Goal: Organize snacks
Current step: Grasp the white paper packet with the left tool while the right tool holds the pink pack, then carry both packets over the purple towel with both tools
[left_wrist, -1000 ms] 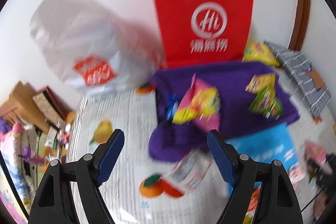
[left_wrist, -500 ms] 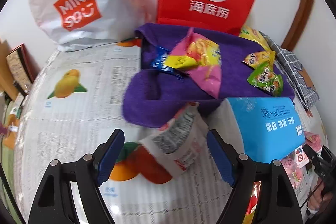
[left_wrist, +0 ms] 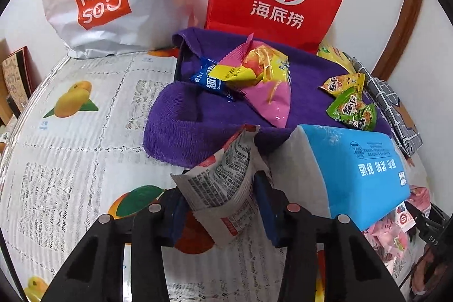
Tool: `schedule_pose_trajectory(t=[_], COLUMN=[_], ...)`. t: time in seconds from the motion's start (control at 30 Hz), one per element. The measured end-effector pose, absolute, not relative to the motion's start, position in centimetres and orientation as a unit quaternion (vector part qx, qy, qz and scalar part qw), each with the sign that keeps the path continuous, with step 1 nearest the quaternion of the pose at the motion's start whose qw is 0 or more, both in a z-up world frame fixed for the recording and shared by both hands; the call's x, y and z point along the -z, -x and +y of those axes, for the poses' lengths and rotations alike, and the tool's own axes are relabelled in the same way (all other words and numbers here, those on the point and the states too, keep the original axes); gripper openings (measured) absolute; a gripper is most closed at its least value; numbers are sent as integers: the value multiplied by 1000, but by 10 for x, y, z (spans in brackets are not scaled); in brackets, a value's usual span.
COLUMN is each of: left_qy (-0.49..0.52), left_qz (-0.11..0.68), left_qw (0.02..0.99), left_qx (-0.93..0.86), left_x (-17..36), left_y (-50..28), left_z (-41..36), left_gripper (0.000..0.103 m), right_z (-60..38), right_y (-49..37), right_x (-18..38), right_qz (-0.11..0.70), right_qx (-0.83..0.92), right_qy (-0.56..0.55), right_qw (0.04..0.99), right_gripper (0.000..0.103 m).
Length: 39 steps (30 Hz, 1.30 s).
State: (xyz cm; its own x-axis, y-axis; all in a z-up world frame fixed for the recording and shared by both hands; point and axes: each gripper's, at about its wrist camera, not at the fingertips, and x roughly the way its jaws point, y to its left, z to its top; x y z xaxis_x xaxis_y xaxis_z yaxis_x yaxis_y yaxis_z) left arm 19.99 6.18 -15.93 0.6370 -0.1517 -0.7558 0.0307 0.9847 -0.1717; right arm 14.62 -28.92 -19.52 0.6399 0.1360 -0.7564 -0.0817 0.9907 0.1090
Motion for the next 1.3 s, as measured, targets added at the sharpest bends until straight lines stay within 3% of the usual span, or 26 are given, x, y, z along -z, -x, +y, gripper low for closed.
schedule_pose_trajectory(t=[0.37,0.77,1.3], left_qy=[80,79,98], left_qz=[429,426,402], left_qw=[898,898,907], left_qx=[53,68,80], left_x=[160,152,131], left_y=[-201,-197,-184], left_z=[64,61,70], left_gripper=[39,22,20], right_z=[-287,-290,-301], right_y=[-146,-145,-122], right_x=[195,193,173], right_qz=[420,418,353], right_qx=[-56,-92,-55], right_qy=[-24,-38,-71], right_qw=[905,903,931], right_gripper=[52,53,49])
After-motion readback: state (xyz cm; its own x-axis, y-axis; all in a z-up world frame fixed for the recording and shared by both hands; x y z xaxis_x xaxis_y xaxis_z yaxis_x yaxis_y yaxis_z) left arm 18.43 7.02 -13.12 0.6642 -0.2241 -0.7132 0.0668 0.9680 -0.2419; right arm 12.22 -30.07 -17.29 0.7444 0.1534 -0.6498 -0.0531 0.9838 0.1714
